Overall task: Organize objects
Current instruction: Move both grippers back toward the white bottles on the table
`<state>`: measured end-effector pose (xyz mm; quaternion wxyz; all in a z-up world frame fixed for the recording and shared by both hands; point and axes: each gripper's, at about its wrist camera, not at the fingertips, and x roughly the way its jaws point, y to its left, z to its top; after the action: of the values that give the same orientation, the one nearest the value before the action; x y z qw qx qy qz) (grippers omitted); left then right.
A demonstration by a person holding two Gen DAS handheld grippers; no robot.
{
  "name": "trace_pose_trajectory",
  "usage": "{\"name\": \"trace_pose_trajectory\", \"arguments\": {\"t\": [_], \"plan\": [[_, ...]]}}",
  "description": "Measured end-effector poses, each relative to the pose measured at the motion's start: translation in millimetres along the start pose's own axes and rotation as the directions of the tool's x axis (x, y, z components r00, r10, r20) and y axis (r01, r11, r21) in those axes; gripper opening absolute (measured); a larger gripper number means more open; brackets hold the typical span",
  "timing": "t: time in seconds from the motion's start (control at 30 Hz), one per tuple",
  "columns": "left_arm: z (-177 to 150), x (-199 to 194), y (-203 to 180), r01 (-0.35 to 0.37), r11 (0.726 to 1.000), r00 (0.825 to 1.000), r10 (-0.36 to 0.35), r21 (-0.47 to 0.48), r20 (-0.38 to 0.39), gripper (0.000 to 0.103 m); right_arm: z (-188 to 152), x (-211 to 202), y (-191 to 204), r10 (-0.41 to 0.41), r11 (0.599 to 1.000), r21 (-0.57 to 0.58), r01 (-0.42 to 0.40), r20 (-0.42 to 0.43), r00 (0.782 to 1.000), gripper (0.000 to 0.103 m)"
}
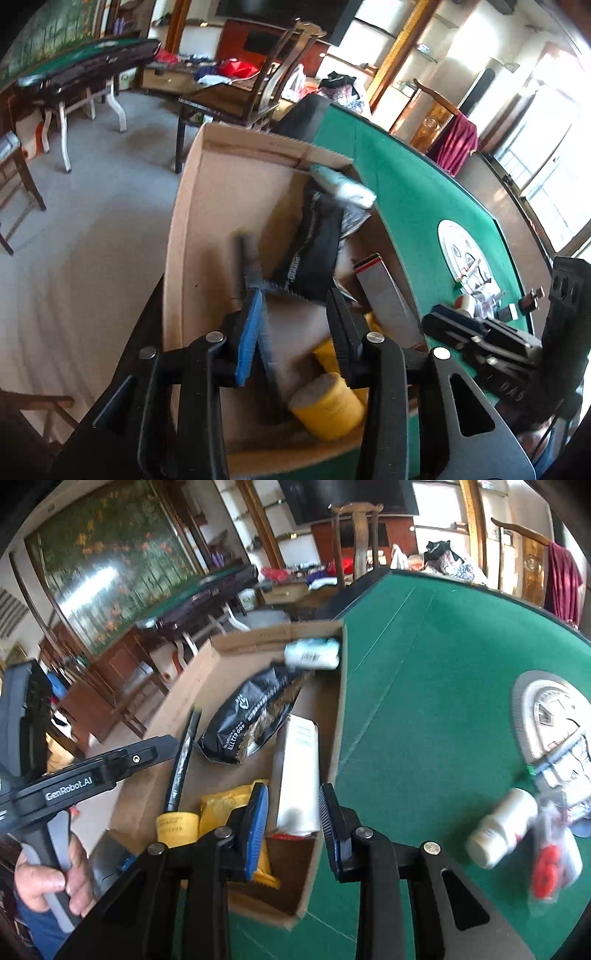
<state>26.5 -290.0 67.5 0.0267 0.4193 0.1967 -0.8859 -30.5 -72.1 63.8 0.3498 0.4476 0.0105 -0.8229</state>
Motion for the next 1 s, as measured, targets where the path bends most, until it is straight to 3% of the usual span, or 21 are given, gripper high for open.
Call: {"name": "trace_pose_trajectory", "arguments": {"t": [0.1, 0.17, 0.3, 0.4, 0.53, 0.73, 0.87, 1.0], "plan": [[0, -8, -14, -0.003, 1.0, 1.0, 0.003, 0.023, 0.006, 0.039, -7, -30, -27, 0.048, 0.998, 0.037, -0.049, 0.035, 0.998, 0.028], [-2, -14, -33, 0.012, 0.998, 1.0, -0.012, 0.059, 0.006, 0.039, -16, -52, -51, 0.031, 0.998, 0.05, -0.035, 0.07, 0.997, 0.029], [-9, -14, -77, 0.044, 0.987, 0.999, -0.044, 0.155, -0.004, 0.058, -30, -96, -117, -0.017, 0.99, 0.14, -0.01, 0.189, 0.982, 0.038], [-15, 3, -116, 0.106, 0.968, 0.994, -0.093, 0.227, -0.065, 0.059, -41, -122, -166, -0.149, 0.969, 0.233, 0.085, 0.275, 0.95, 0.043], [-21, 36, -166, 0.138, 0.938, 0.984, -0.094, 0.317, -0.148, 0.059, -44, -135, -210, -0.314, 0.924, 0.309, 0.227, 0.273, 0.909, 0.048], [-27, 81, -219, 0.175, 0.899, 0.971, -0.09, 0.401, -0.222, 0.058, -50, -159, -264, -0.268, 0.856, 0.509, 0.092, 0.285, 0.92, 0.052], [-29, 97, -233, 0.17, 0.882, 0.969, -0.069, 0.439, -0.235, 0.058, -56, -172, -282, -0.292, 0.817, 0.571, 0.078, 0.292, 0.911, 0.059], [-29, 113, -238, 0.152, 0.877, 0.969, -0.041, 0.456, -0.244, 0.058, -63, -178, -298, -0.32, 0.786, 0.612, 0.092, 0.274, 0.907, 0.06]]}}
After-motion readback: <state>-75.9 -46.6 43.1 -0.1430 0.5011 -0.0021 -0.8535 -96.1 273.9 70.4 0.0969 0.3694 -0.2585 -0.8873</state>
